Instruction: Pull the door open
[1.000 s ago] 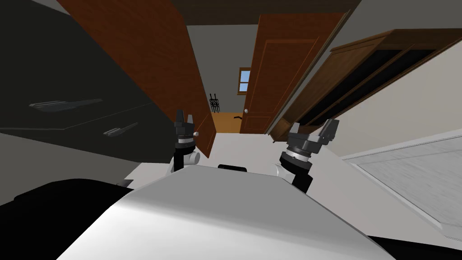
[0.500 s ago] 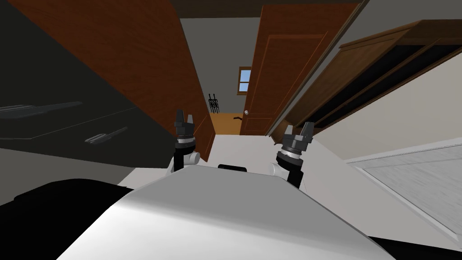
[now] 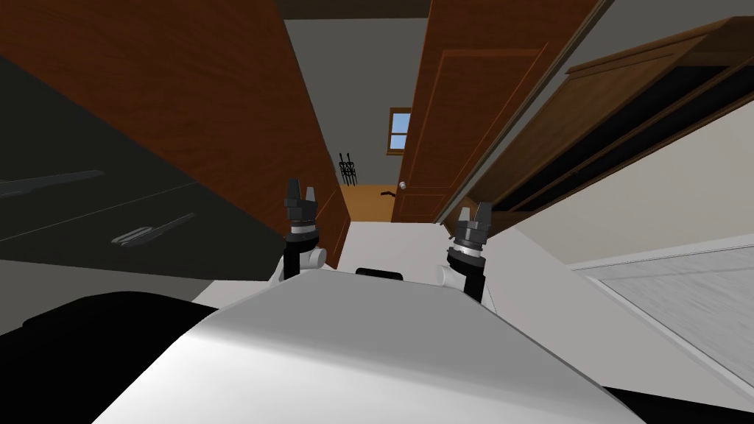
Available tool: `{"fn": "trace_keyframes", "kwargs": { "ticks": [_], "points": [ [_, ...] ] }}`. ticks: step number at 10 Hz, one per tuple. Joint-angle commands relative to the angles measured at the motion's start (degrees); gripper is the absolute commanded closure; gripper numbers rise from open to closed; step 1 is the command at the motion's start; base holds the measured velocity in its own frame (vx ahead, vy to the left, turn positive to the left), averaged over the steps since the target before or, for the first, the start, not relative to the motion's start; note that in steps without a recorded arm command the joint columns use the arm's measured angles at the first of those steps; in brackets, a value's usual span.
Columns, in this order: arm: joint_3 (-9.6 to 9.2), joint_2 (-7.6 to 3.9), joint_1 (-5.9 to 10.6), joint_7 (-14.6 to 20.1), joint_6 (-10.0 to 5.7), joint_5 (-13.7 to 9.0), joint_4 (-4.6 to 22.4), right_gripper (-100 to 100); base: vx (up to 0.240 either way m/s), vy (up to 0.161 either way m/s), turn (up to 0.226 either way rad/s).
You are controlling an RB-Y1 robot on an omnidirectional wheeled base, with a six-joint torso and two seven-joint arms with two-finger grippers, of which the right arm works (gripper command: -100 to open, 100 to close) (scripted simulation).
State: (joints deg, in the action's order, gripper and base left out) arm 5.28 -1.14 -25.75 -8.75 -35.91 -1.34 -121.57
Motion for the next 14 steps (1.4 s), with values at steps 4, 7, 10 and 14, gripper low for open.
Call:
{"fn": "trace_keyframes", "kwargs": {
  "ticks": [4,7,10,14],
  "points": [
    [0.38,-1.07,1.51,-3.5,-1.11,1.7,4.9,-100,0.095,0.01,-0.007],
    [0.68,-1.77,2.66,-5.9,-1.86,3.0,8.5,-100,0.105,0.016,-0.009],
    [0.99,-2.44,3.87,-8.5,-2.67,4.3,12.3,-100,0.097,0.007,-0.009],
    [1.42,-3.3,5.57,-12.0,-3.78,6.1,17.6,-100,0.095,0.012,-0.009]
  ]
}}
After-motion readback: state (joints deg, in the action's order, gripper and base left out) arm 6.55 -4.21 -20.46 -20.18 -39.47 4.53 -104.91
